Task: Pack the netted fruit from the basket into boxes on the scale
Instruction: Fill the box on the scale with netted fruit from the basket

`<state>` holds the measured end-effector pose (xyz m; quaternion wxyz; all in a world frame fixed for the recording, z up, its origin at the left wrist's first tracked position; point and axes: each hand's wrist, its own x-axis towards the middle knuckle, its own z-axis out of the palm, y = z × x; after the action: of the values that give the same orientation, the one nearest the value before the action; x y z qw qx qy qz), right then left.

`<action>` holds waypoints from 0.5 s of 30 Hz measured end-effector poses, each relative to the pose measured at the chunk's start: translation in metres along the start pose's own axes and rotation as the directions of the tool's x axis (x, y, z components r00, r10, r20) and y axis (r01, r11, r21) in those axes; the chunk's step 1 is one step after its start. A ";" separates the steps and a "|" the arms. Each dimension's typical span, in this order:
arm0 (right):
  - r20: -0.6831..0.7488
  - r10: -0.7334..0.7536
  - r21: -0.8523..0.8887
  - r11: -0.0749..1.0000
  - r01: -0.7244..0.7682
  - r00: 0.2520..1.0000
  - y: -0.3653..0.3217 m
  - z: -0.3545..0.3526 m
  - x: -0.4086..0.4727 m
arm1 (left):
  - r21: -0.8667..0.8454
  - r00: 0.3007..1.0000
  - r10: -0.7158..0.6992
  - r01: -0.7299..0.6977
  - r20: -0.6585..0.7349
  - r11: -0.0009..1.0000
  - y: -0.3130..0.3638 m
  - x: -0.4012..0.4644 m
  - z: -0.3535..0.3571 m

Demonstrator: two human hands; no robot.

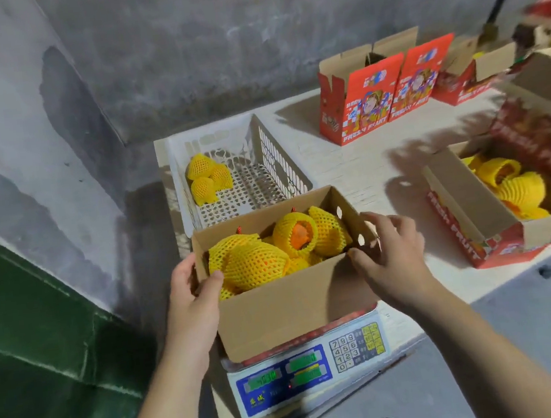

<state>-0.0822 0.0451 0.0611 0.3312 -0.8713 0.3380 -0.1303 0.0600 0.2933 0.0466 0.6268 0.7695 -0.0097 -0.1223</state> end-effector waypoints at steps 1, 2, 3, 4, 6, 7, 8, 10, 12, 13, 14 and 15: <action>0.026 0.040 0.054 0.998 -0.041 0.999 0.001 -0.001 -0.002 | -0.006 0.999 -0.035 0.035 0.037 0.999 -0.003 0.003 0.000; 0.058 0.049 0.126 0.990 -0.056 0.997 0.002 -0.002 -0.004 | -0.015 0.996 -0.052 0.053 0.067 0.998 -0.007 0.003 0.000; 0.079 0.030 0.197 0.979 -0.045 0.996 0.003 -0.002 -0.005 | -0.015 0.995 -0.055 0.056 0.087 0.998 -0.009 0.003 -0.001; 0.081 0.011 0.228 0.973 -0.030 0.997 0.001 -0.002 -0.006 | -0.008 0.994 -0.054 0.055 0.099 0.998 -0.011 0.002 -0.001; 0.048 0.023 0.241 0.970 -0.033 0.999 -0.002 -0.002 -0.004 | 0.002 0.994 -0.060 0.060 0.096 0.998 -0.012 0.003 -0.003; 0.038 0.058 0.237 0.969 -0.065 0.998 -0.002 0.000 0.000 | 0.001 0.993 -0.076 0.077 0.087 0.997 -0.013 0.004 -0.004; 0.030 0.102 0.218 0.970 -0.106 0.994 -0.003 0.000 0.004 | 0.002 0.992 -0.099 0.100 0.077 0.995 -0.014 0.004 -0.005; 0.014 0.158 0.140 0.977 -0.158 0.987 -0.004 0.000 0.014 | 0.023 0.990 -0.122 0.120 0.077 0.992 -0.016 0.003 -0.007; 0.027 0.190 0.079 0.978 -0.192 0.981 -0.007 -0.001 0.025 | 0.055 0.990 -0.093 0.087 0.108 0.995 -0.019 0.005 -0.009; 0.045 0.208 0.054 0.976 -0.211 0.977 -0.008 -0.003 0.030 | 0.070 0.989 -0.086 0.078 0.122 0.994 -0.019 0.006 -0.010; 0.064 0.228 0.026 0.973 -0.230 0.972 -0.009 -0.004 0.035 | 0.086 0.988 -0.085 0.074 0.131 0.994 -0.018 0.007 -0.012; 0.087 0.245 -0.003 0.969 -0.245 0.966 -0.009 -0.005 0.040 | 0.104 0.987 -0.082 0.067 0.142 0.992 -0.017 0.009 -0.014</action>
<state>-0.0505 0.0213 0.0707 0.3623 -0.8264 0.4279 -0.0519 0.0695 0.3086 0.0309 0.5807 0.7883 -0.0326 -0.2009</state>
